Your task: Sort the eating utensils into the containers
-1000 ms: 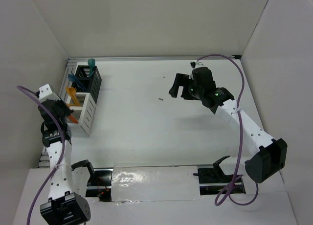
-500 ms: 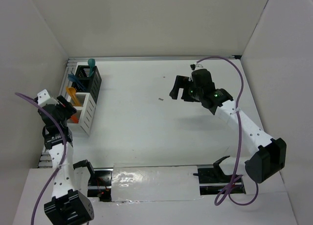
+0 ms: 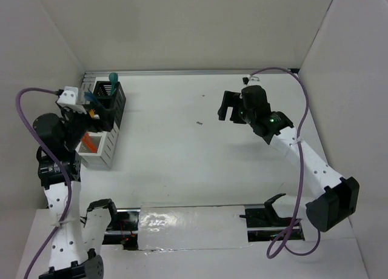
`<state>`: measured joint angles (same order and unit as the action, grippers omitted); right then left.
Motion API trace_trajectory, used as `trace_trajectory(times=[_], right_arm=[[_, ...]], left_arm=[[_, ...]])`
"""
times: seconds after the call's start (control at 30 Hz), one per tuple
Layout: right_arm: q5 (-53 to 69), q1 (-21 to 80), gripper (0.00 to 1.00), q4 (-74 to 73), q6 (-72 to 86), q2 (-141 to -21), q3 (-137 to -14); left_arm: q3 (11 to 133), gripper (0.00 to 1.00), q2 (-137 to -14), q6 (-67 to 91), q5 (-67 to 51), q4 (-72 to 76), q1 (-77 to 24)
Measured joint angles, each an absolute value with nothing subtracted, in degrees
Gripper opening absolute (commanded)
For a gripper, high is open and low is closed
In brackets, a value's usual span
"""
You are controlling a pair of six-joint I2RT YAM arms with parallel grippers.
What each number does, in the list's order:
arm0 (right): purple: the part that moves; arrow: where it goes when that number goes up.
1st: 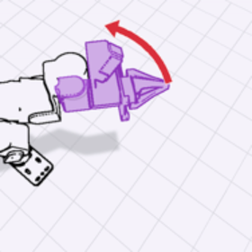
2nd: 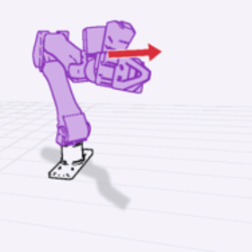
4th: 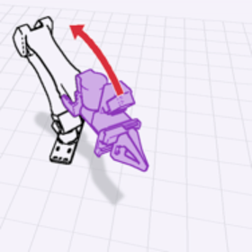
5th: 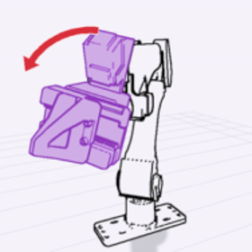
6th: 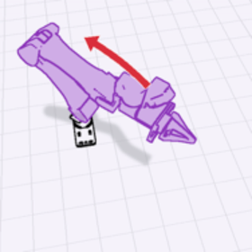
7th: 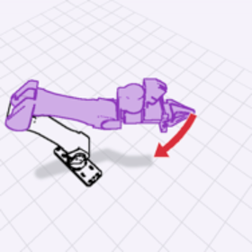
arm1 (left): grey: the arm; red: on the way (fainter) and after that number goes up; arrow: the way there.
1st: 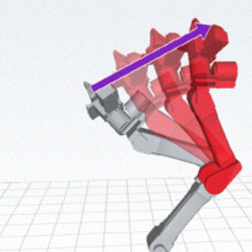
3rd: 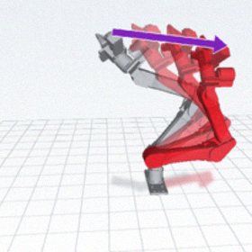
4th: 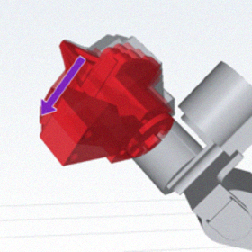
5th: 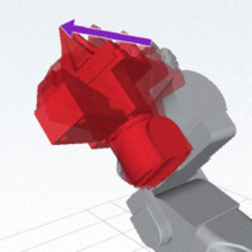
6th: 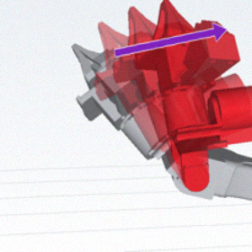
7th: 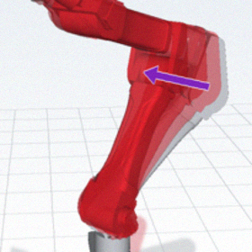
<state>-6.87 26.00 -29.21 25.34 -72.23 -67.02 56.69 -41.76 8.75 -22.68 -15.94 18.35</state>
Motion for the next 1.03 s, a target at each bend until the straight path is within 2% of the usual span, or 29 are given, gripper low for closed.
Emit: trace_trajectory(times=[0.23, 0.63, 1.03], right_arm=[[-13.2, 25.7, 1.0, -26.8, 20.9, -60.2, -63.0], [-11.8, 25.7, 1.0, -27.6, 22.1, -37.2, -46.7], [-10.9, 25.7, 1.0, -28.9, 24.5, -30.1, -43.3]], left_arm=[[54.4, 1.0, -34.9, 6.3, -29.4, -23.1, 8.2], [47.9, 1.0, -21.6, 9.9, -32.5, -27.3, 6.5], [44.4, 1.0, -10.1, 12.3, -27.4, -32.9, 6.4]])
